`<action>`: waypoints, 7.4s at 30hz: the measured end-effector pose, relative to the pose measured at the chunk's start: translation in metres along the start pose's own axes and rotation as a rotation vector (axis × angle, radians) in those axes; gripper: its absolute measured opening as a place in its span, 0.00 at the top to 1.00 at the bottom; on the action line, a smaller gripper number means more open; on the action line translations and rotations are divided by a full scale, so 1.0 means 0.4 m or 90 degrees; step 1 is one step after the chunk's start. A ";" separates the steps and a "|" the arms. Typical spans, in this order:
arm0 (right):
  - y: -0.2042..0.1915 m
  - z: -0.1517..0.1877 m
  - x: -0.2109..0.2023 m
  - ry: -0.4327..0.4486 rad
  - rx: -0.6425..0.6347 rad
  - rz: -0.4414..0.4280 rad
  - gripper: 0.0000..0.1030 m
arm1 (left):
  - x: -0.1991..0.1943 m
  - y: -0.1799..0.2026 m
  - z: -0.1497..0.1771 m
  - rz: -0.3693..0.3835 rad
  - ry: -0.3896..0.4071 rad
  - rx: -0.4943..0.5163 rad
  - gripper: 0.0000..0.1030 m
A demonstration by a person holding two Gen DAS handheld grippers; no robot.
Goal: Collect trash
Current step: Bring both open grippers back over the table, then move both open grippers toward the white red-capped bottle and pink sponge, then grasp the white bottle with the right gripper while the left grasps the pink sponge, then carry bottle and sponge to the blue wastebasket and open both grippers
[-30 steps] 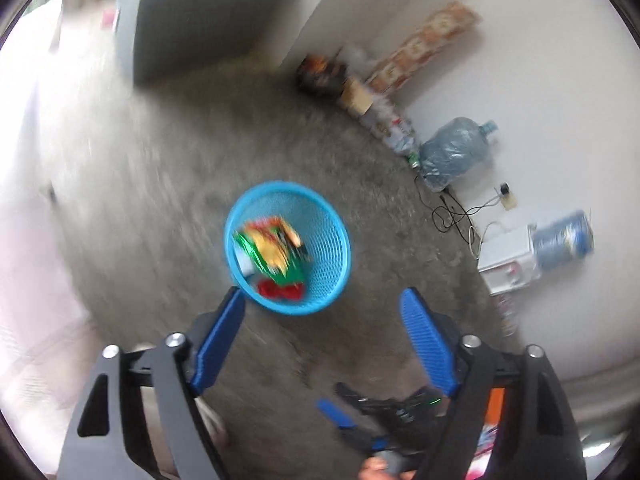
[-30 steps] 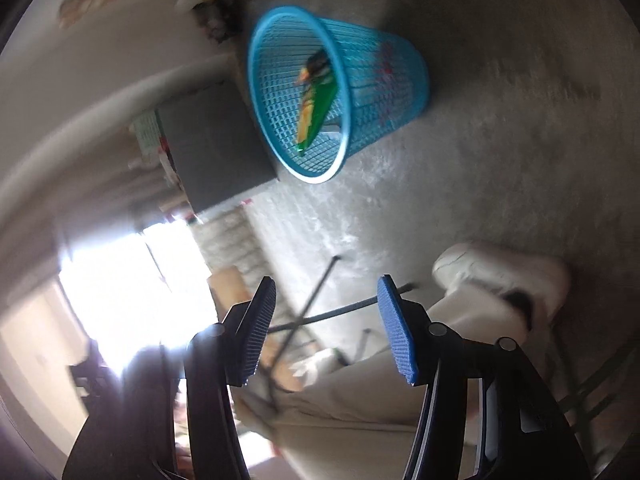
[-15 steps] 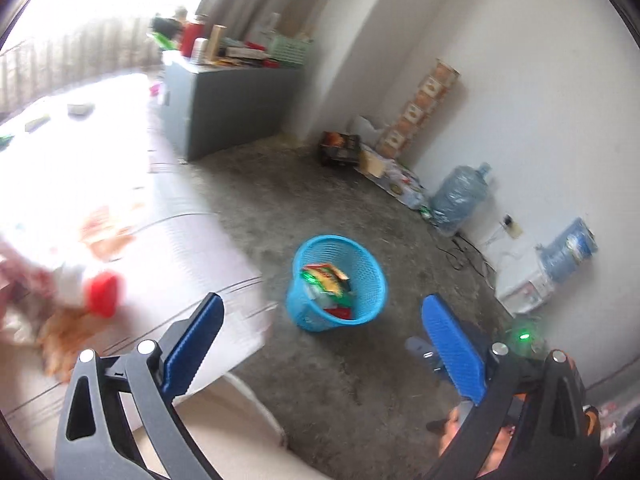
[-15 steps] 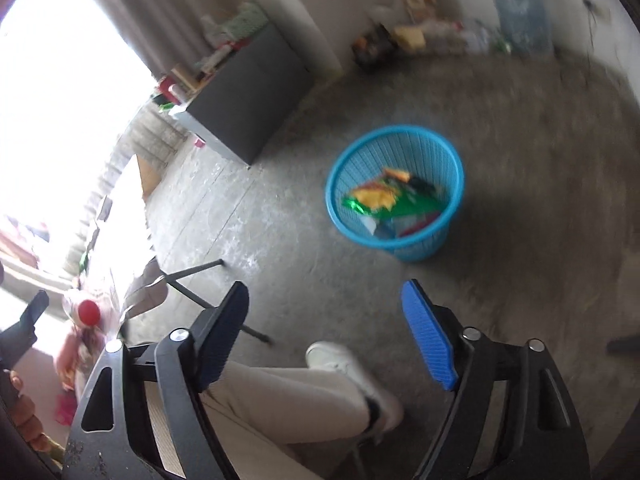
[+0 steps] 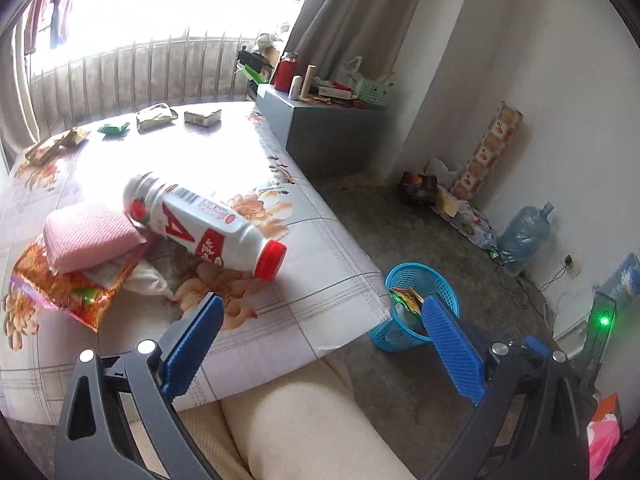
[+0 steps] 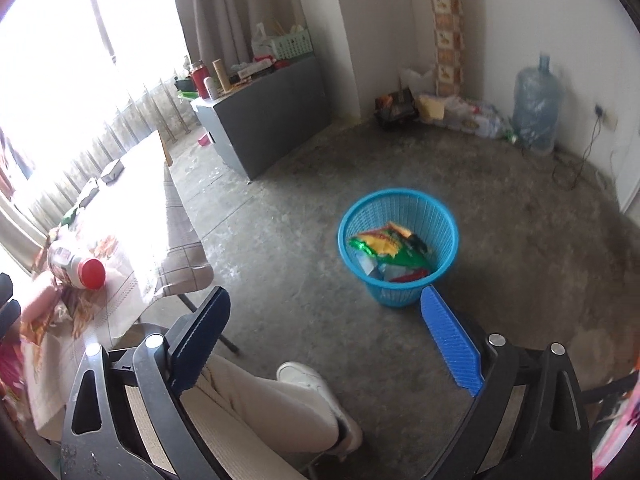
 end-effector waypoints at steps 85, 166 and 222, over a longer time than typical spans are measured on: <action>-0.729 -0.027 0.017 -0.094 -0.353 -0.430 0.09 | -0.234 -0.544 -0.097 0.001 0.177 -0.098 0.06; -0.933 0.095 0.217 -0.337 -0.519 -0.403 0.40 | 0.154 -0.499 -0.065 -0.084 -0.319 0.345 0.09; -0.629 -0.123 -0.092 -0.184 -0.275 -0.489 0.43 | -0.104 -0.223 -0.170 -0.161 -0.111 0.409 0.24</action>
Point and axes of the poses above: each gripper's, at about its wrist camera, not at the fingertips, and x roughly the way its jaws point, y to its right, z to its underside, the point moved 10 cm from there along x, roughly the way its jaws point, and after that the axes turned 1 degree about x, right-handed, at the moved point
